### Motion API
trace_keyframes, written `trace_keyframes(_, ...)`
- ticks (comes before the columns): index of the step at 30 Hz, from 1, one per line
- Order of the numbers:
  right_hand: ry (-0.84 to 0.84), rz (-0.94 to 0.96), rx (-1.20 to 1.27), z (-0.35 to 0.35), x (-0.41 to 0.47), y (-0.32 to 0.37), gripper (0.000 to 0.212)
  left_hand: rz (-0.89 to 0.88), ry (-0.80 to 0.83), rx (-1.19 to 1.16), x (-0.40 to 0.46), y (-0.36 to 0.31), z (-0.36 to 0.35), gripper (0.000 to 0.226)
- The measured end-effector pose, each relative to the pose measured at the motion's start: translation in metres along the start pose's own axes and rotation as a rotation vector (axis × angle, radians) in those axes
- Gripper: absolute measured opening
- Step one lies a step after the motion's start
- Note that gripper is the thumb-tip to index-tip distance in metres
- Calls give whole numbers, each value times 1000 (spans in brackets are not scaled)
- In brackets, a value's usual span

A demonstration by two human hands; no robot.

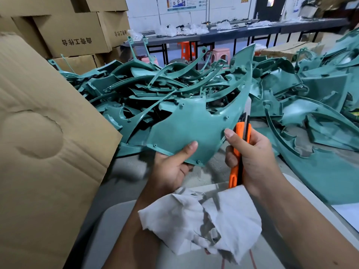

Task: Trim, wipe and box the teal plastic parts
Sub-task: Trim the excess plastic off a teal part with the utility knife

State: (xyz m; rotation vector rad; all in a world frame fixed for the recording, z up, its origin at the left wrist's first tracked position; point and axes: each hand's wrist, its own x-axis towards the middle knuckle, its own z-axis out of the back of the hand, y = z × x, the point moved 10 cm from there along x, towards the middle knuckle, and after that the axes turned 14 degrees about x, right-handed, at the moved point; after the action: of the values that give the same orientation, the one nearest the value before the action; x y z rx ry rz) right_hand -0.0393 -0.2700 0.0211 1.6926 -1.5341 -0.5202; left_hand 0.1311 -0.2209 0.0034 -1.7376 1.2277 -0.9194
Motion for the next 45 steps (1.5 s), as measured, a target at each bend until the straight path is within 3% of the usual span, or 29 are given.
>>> trace_keyframes(3, -78, 94, -12, 11, 1, 15, 20, 76, 51, 10, 3, 2, 10, 48)
trace_keyframes(8, -171, 297, -321, 18, -4, 42, 9, 25, 172, 294, 3, -12, 18, 33)
trace_keyframes(12, -79, 349, -355, 6, -7, 42, 9, 0, 69, 525, 1, -4, 13, 23)
trace_keyframes(18, -58, 324, -563, 9, -3, 37, 45, -9, -44, 399, -4, -24, 28, 30)
trace_keyframes(20, -52, 391, -792, 4, -5, 40, 38, 33, 3, 413, -7, -28, 31, 27)
trace_keyframes(23, -62, 445, -932, 2, -5, 46, 25, 80, 90, 494, -12, -33, 34, 27)
trace_keyframes(30, -198, 343, -910, 24, 1, 53, 15, 117, 68, 509, -14, -36, 47, 32)
trace_keyframes(36, -283, 402, -926, 35, 4, 59, 12, 126, 174, 492, -17, -37, 40, 40)
trace_keyframes(45, -357, 434, -961, 44, 3, 65, 11, 99, 201, 439, -16, -41, 44, 50)
